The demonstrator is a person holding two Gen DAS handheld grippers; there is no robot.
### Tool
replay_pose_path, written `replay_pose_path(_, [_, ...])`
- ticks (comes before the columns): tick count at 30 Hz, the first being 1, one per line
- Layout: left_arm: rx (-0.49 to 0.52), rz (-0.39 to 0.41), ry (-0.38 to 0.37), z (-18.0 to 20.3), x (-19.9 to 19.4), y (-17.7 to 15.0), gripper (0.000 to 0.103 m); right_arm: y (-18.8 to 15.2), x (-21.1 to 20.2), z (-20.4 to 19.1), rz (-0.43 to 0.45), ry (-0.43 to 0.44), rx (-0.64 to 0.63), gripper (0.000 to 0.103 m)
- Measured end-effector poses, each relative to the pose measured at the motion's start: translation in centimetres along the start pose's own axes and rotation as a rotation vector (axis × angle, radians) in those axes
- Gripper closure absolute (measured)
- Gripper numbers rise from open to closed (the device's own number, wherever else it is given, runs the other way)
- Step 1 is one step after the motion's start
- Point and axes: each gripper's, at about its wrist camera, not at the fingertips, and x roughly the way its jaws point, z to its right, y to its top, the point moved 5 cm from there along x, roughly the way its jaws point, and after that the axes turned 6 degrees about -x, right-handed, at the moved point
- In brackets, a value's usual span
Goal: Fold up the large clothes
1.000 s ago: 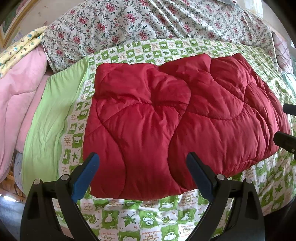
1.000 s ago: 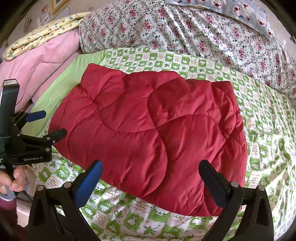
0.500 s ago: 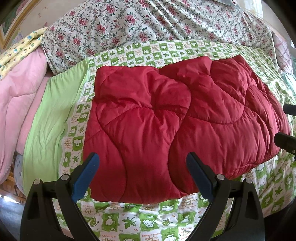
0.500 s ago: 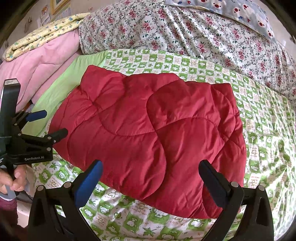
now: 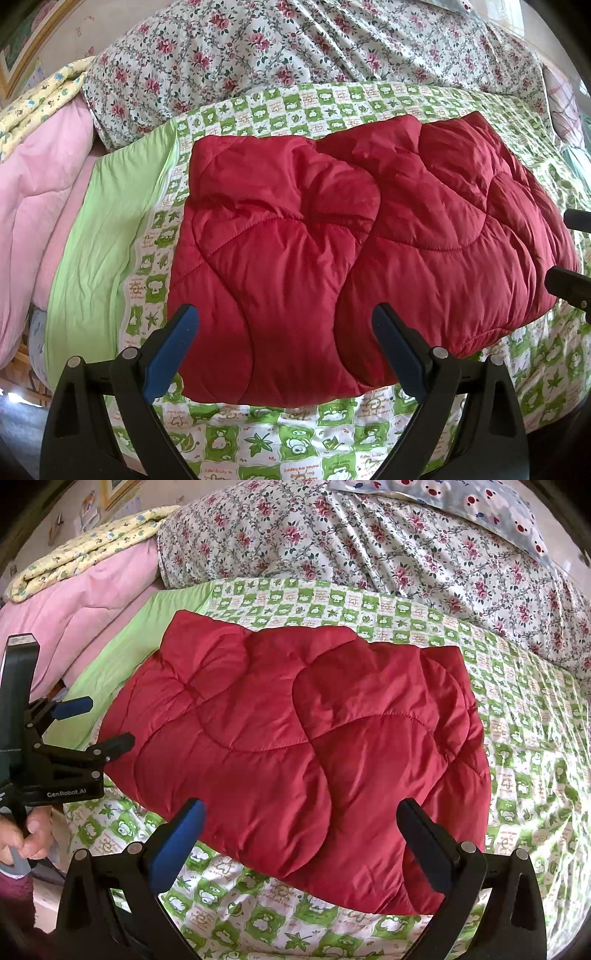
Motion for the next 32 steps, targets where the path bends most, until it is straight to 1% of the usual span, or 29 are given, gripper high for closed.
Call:
replay_pose_path(22, [-0.006, -0.011, -0.009, -0.07, 0.45, -0.1, 0.007, -0.12, 0.15, 0.09, -0.004, -0.001, 0.001, 0.0])
replay_pose_path(32, [-0.008, 0.0, -0.018, -0.1, 0.07, 0.14, 0.007, -0.1, 0.17, 0.17, 0.001, 0.003, 0.001, 0.0])
